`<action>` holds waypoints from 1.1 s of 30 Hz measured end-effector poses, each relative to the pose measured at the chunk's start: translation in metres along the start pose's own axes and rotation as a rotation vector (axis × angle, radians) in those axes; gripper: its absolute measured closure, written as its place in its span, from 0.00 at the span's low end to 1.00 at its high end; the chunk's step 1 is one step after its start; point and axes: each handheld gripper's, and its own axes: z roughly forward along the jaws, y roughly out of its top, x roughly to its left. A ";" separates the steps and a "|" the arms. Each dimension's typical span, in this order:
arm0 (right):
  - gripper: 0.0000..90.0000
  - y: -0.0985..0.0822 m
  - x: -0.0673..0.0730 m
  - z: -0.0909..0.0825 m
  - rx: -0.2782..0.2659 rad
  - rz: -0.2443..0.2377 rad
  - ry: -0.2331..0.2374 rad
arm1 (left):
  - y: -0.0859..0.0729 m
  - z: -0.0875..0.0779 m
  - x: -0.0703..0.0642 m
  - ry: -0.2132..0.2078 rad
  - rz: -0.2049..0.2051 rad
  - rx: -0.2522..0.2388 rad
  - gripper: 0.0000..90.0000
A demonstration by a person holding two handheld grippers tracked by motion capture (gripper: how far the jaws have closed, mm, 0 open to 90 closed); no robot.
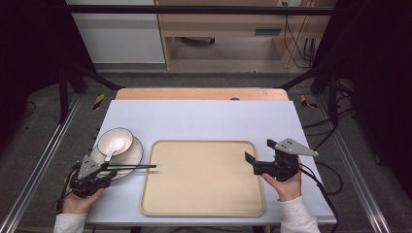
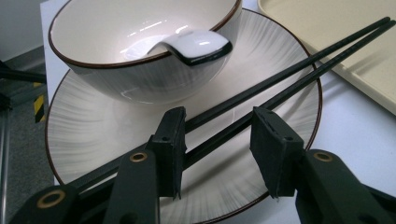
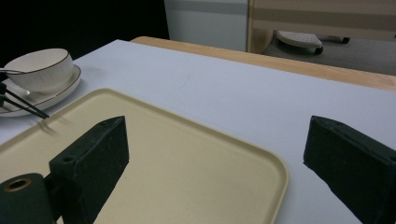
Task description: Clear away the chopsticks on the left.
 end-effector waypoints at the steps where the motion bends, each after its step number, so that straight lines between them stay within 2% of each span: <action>1: 0.08 0.000 0.000 0.000 0.000 0.000 0.000 | 0.000 0.000 0.000 0.000 0.000 0.000 0.62; 6: 0.08 0.000 0.000 0.000 0.000 0.001 0.000 | 0.001 0.000 -0.001 -0.006 0.005 0.005 0.65; 10: 0.08 0.000 0.000 -0.001 -0.003 0.005 -0.001 | 0.002 0.000 -0.003 -0.023 0.020 0.018 0.71; 22: 0.07 0.001 -0.001 -0.001 -0.002 0.003 0.000 | 0.006 0.002 -0.009 -0.056 0.030 0.050 0.86; 29: 0.07 0.001 -0.001 -0.001 0.001 0.004 -0.001 | 0.008 0.003 -0.011 -0.063 0.013 0.059 0.93; 33: 0.07 0.001 -0.001 -0.002 -0.001 0.004 0.003 | 0.010 0.004 -0.011 -0.066 -0.008 0.056 0.89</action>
